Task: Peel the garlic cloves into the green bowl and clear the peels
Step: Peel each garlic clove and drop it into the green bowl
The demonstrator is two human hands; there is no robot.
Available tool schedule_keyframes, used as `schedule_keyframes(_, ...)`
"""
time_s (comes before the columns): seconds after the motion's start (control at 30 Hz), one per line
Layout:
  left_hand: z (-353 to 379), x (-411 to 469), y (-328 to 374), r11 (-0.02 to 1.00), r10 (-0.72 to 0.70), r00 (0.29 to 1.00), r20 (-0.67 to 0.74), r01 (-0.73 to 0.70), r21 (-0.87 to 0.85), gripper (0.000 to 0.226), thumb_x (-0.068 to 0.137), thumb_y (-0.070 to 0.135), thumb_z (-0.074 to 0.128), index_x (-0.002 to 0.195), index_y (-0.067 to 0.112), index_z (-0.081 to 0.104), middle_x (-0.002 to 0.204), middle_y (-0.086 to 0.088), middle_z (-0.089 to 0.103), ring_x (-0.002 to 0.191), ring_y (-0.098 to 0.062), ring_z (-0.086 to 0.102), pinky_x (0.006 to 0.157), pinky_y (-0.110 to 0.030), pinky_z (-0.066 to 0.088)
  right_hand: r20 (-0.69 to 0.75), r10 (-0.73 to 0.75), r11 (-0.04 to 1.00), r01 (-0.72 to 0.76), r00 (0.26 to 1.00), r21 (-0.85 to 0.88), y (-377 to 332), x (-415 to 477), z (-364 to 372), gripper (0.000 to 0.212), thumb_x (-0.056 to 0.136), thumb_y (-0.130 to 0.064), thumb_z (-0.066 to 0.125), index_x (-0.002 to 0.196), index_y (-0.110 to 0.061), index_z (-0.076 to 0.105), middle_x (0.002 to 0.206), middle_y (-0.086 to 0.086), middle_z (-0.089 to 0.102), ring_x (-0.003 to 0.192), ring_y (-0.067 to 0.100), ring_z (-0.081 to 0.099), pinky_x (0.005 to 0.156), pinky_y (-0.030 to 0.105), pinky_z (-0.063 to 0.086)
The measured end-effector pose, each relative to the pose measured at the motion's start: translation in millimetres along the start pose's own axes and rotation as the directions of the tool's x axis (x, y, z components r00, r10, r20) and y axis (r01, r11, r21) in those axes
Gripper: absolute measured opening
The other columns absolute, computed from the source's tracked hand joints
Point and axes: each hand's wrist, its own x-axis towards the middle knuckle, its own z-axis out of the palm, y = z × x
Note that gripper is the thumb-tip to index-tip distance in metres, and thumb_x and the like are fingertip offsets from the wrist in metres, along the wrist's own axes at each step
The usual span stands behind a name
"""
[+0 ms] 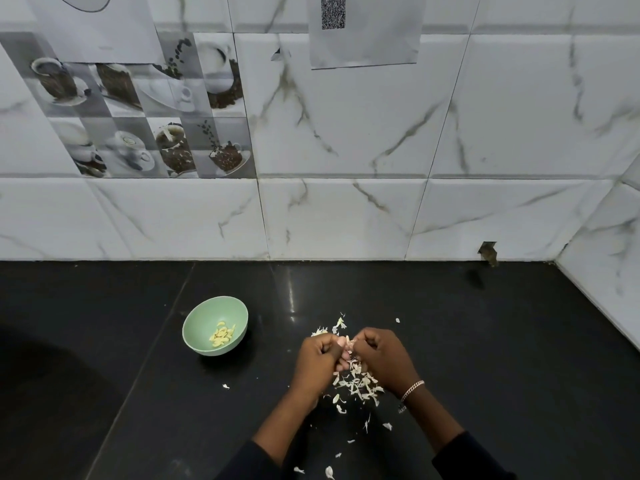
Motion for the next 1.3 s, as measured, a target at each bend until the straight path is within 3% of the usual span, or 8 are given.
schedule_keyframes(0.27,4,0,2,0.95,-0.16,0.987,-0.012,0.151,-0.273,0.025,0.101,0.013,0.058,0.092,-0.006,0.072,0.071,-0.011,0.066,0.059,-0.011,0.057,0.055,-0.019,0.047,0.093,-0.02,0.994,0.029,0.996,-0.102,-2,-7,-4,0.023,0.09,-0.018,0.05,0.072,-0.006,0.057,0.063,0.011,0.059,0.052,0.009,0.049,0.053,0.029,0.039)
schedule_keyframes(0.37,4,2,3,0.944,-0.179,0.984,-0.015,0.167,-0.286,0.024,0.1,0.013,0.059,0.093,-0.006,0.073,0.072,-0.012,0.066,0.06,-0.011,0.058,0.055,-0.018,0.047,0.089,-0.032,0.992,0.043,0.995,-0.123,0,-9,-3,0.027,0.093,-0.019,0.049,0.07,-0.007,0.057,0.06,0.001,0.057,0.053,0.007,0.048,0.054,0.031,0.04)
schedule_keyframes(0.47,3,1,4,0.95,-0.163,0.987,0.002,0.157,-0.271,0.024,0.099,0.014,0.062,0.09,-0.004,0.074,0.074,-0.013,0.067,0.061,-0.011,0.057,0.055,-0.018,0.047,0.038,-0.054,0.985,0.06,0.998,-0.16,0,-8,-5,0.036,0.097,-0.025,0.059,0.066,-0.007,0.055,0.057,-0.004,0.054,0.051,0.004,0.045,0.053,0.028,0.038)
schedule_keyframes(0.53,2,0,4,0.954,-0.149,0.989,0.011,0.147,-0.262,0.025,0.097,0.016,0.065,0.089,-0.006,0.073,0.075,-0.012,0.067,0.06,-0.01,0.056,0.055,-0.018,0.047,-0.03,-0.087,0.98,0.08,0.996,-0.184,-3,-6,-8,0.026,0.091,-0.027,0.07,0.07,-0.013,0.063,0.062,-0.005,0.059,0.055,0.003,0.048,0.053,0.017,0.038)
schedule_keyframes(0.6,1,-1,3,0.953,-0.15,0.989,0.009,0.147,-0.266,0.027,0.096,0.016,0.066,0.092,-0.01,0.071,0.074,-0.013,0.066,0.06,-0.01,0.056,0.055,-0.018,0.046,-0.085,-0.095,0.991,0.086,0.992,-0.106,-6,-4,-11,0.009,0.084,-0.022,0.076,0.08,-0.02,0.069,0.072,-0.003,0.066,0.061,0.001,0.055,0.058,0.016,0.046)
schedule_keyframes(0.73,2,-2,4,0.947,-0.162,0.987,0.004,0.156,-0.281,0.024,0.094,0.012,0.067,0.094,-0.011,0.07,0.073,-0.011,0.064,0.06,-0.011,0.055,0.055,-0.019,0.045,-0.055,-0.114,0.989,0.119,0.992,0.088,-12,-4,-13,0.015,0.082,-0.016,0.079,0.092,-0.023,0.071,0.085,-0.002,0.072,0.074,0.012,0.068,0.07,0.035,0.06)
schedule_keyframes(0.9,-1,-4,10,0.903,-0.203,0.975,0.087,0.221,-0.369,0.01,0.093,0.003,0.065,0.089,-0.002,0.074,0.076,-0.012,0.067,0.062,-0.011,0.06,0.055,-0.016,0.049,-0.069,-0.118,0.973,0.13,0.991,0.193,-24,-5,-13,0.03,0.079,-0.014,0.084,0.101,-0.018,0.065,0.088,0.007,0.072,0.082,0.025,0.071,0.075,0.035,0.06)
schedule_keyframes(1.3,-11,2,15,0.763,-0.293,0.922,0.252,0.384,-0.52,0.016,0.075,0.001,0.073,0.09,-0.005,0.077,0.082,-0.02,0.069,0.065,-0.016,0.065,0.057,-0.018,0.055,0.038,-0.104,0.94,0.085,0.994,0.331,-31,0,-24,0.039,0.083,0.0,0.076,0.112,-0.013,0.055,0.088,0.013,0.073,0.076,0.021,0.067,0.073,0.035,0.056)
